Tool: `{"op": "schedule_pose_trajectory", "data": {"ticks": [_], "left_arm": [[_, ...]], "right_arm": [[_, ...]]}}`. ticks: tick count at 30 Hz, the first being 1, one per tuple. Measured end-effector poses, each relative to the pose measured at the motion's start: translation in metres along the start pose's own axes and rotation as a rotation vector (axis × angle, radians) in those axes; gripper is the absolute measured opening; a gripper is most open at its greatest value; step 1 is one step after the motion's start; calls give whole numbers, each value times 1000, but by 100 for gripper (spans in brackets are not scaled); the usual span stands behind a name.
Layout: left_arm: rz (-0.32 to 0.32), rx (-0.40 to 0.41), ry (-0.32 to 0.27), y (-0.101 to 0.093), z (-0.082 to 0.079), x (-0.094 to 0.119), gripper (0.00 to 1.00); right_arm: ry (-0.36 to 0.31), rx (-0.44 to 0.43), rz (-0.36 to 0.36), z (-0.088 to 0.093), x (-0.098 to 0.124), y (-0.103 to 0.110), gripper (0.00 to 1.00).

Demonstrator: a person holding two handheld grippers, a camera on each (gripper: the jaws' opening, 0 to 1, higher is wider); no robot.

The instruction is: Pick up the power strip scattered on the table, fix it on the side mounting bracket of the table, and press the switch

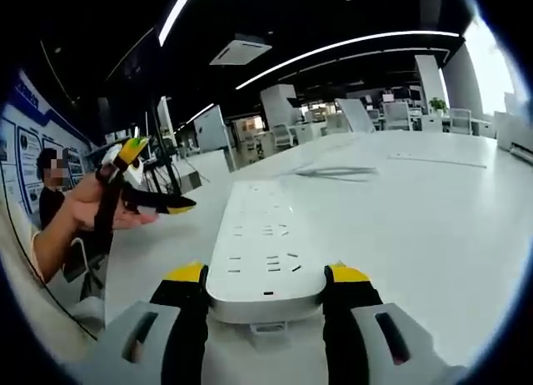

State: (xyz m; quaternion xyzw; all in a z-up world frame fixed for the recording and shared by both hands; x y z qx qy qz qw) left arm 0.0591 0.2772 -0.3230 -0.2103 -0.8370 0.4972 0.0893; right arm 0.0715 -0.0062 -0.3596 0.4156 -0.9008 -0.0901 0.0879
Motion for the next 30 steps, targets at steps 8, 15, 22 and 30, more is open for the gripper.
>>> {"op": "schedule_pose_trajectory", "data": {"ticks": [8,15,22,30], "left_arm": [[-26,68,-9,11,4,-6,80],[-40,124,-8,19,7,-14,78],[-48,156,5,19,9,-21,77],[-47,194,7,23,13,-32,77]], "right_arm": [[-1,2,0,0,0,-1,50],[-1,4,-1,0,-1,-1,50],[-1,2,-1,0,-1,0,50],[0,1,-2,0,-1,0,50]]}}
Point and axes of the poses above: the point that each gripper's makers call its tool centre point, and the gripper's own axes: x roughly backward along the fingers, y roughly to its left, z roughly out of its underside, the point moved 10 cm from there along x, roughly backward along the fingers, and after that the axes turned 15 degrees about -y, right-handed, at the moved point
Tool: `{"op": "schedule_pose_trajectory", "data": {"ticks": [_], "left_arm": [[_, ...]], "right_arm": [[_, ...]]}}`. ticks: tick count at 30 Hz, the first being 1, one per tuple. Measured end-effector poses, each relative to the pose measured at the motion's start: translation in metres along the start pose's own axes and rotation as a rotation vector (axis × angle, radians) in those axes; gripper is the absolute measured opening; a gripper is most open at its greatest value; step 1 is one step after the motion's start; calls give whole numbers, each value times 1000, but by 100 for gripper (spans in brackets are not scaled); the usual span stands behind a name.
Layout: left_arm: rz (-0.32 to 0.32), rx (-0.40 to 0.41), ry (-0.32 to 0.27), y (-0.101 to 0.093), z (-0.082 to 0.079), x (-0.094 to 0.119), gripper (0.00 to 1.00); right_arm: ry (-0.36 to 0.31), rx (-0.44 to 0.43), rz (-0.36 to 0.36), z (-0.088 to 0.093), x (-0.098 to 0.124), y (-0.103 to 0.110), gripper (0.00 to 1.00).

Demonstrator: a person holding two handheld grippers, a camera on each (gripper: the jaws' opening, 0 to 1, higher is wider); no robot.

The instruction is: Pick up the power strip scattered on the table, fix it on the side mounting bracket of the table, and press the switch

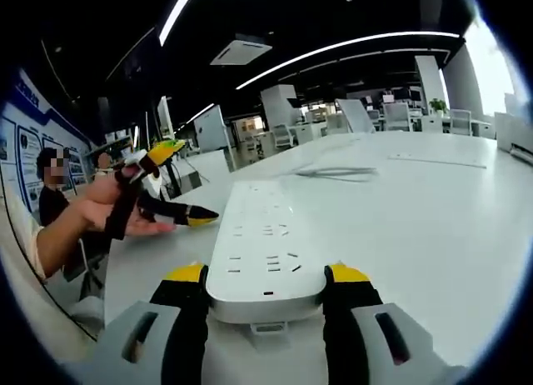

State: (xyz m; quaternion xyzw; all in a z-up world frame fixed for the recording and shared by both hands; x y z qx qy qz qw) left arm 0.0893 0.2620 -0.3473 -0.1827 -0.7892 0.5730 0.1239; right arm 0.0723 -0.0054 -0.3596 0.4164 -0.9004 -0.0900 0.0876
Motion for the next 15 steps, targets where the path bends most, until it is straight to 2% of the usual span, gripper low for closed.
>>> {"op": "schedule_pose_trajectory", "data": {"ticks": [14,15], "left_arm": [[-6,53,1,3,1,-2,76],[-4,78,-6,2,1,-3,76]], "right_arm": [[0,-6,0,0,0,-1,50],[1,-8,-1,0,0,-1,50]]}}
Point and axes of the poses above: the point that each gripper's makers call its tool centre point, and the gripper's own axes: x roughly backward along the fingers, y roughly to its left, z roughly out of its underside, the point moved 10 cm from there along x, roughly backward along the fingers, and after that the axes turned 15 degrees about -y, right-handed, at the moved point
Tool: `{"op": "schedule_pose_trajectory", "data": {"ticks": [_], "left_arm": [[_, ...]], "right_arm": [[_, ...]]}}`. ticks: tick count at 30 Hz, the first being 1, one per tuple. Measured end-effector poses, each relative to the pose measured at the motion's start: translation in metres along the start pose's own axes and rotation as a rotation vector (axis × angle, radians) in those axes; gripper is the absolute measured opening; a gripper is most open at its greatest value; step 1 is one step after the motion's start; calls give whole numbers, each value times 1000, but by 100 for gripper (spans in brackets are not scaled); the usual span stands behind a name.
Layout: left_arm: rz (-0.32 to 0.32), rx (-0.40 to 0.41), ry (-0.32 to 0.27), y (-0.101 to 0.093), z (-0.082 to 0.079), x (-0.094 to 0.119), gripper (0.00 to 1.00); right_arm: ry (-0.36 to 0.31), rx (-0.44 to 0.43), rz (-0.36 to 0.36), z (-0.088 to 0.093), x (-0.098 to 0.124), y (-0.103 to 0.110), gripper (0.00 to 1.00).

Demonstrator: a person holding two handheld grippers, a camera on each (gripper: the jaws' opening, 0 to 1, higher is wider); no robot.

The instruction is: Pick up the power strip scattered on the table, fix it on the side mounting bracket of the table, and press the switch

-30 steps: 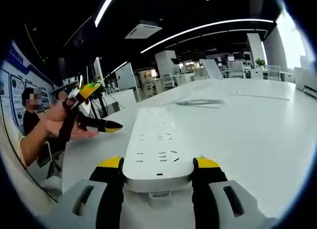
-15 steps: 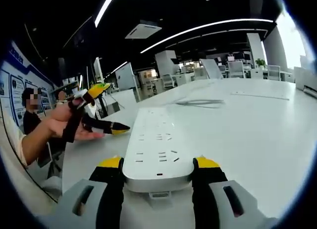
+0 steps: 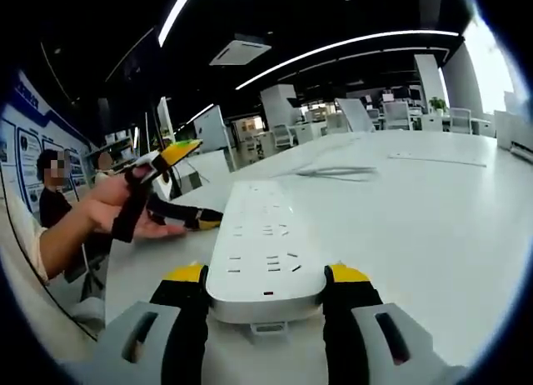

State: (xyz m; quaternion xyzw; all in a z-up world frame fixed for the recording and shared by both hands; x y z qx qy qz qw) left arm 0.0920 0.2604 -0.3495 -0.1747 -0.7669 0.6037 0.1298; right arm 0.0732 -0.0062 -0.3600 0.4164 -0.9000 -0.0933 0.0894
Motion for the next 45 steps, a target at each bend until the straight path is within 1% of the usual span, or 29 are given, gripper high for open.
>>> {"op": "schedule_pose_trajectory", "data": {"ticks": [2,8,16,17,19,22,23,26,28,29,31,35,41,45], "left_arm": [[-3,5,-7,-1,0,-1,76],[-8,7,-5,-2,0,-4,74],[-38,8,-19,-2,-3,-7,71],[-45,13,-23,5,-2,-30,71],[-50,20,-31,5,-2,-32,70],[-62,18,-35,6,-3,-32,67],[-67,17,-33,7,-1,-37,66],[-81,8,-30,9,-1,-39,61],[-98,-27,-26,12,1,-38,53],[-98,-23,-27,13,0,-37,51],[-100,-3,-31,16,-2,-39,49],[-101,3,-26,14,0,-39,48],[-112,6,-35,15,0,-41,46],[-124,8,-33,18,-1,-42,42]], "right_arm": [[-1,2,0,0,0,0,50],[-1,2,0,0,0,-1,50],[-3,9,1,0,0,-3,50],[-3,7,2,0,0,-3,50],[-4,4,3,0,-1,-4,50],[-5,4,6,0,-1,-3,50],[-6,7,8,1,-1,-3,50],[-6,11,7,1,-1,-3,50],[-5,14,6,1,-1,-3,50],[-4,15,6,1,-1,-3,50],[-5,16,7,1,-1,-3,50],[-6,19,9,1,-1,-3,50],[-8,28,10,1,-1,-2,50],[-8,31,9,2,-1,-3,50]]}}
Point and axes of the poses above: the point that each gripper's makers call its tool centre point, and the gripper's own axes: x roughly backward along the fingers, y roughly to its left, z roughly out of its underside, the point moved 10 cm from there along x, roughly backward along the fingers, and after that the axes turned 15 degrees about -y, right-handed, at the moved point
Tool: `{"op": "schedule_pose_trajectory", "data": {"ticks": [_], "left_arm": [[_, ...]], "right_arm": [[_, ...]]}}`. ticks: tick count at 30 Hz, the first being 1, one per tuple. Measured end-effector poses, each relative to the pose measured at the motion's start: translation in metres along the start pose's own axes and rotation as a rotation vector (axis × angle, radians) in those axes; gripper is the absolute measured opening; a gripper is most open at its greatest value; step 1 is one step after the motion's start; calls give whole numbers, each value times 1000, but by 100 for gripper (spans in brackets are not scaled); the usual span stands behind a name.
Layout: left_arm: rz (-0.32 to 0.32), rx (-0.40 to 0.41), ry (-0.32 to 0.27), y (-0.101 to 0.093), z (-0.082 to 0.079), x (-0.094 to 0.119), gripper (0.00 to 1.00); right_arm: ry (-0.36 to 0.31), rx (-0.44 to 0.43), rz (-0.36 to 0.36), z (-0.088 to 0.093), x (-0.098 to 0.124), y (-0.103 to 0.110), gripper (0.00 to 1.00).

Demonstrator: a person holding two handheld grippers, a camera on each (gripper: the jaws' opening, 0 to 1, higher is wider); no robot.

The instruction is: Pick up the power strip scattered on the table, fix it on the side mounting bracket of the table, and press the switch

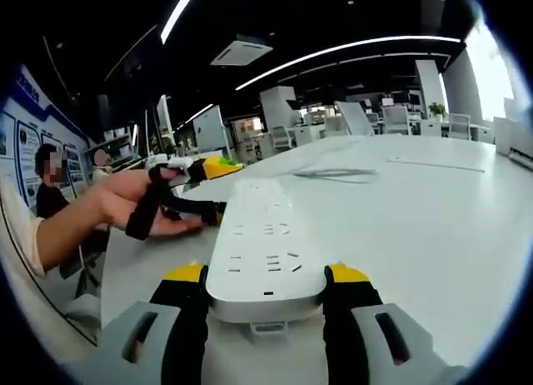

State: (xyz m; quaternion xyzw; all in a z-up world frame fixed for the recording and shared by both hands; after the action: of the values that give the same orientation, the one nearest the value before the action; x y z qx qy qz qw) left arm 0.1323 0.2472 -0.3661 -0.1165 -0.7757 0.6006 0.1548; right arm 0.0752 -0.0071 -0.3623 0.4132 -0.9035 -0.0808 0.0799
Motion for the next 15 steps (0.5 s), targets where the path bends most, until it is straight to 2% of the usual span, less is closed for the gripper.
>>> {"op": "schedule_pose_trajectory", "data": {"ticks": [15], "left_arm": [[-28,-1,3,3,-1,0,33]], "right_arm": [[-1,10,-2,1,1,0,50]]}}
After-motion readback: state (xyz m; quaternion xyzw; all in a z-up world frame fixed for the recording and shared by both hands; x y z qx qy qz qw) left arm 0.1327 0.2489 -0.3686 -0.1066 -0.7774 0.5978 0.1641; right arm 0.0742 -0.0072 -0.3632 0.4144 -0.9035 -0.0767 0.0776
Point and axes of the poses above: the point that each gripper's makers call its tool centre point, and the gripper's own axes: x roughly backward along the fingers, y roughly to its left, z roughly out of its underside, the point moved 10 cm from there along x, roughly backward along the fingers, and after that the axes turned 15 degrees about -y, right-handed, at the moved point
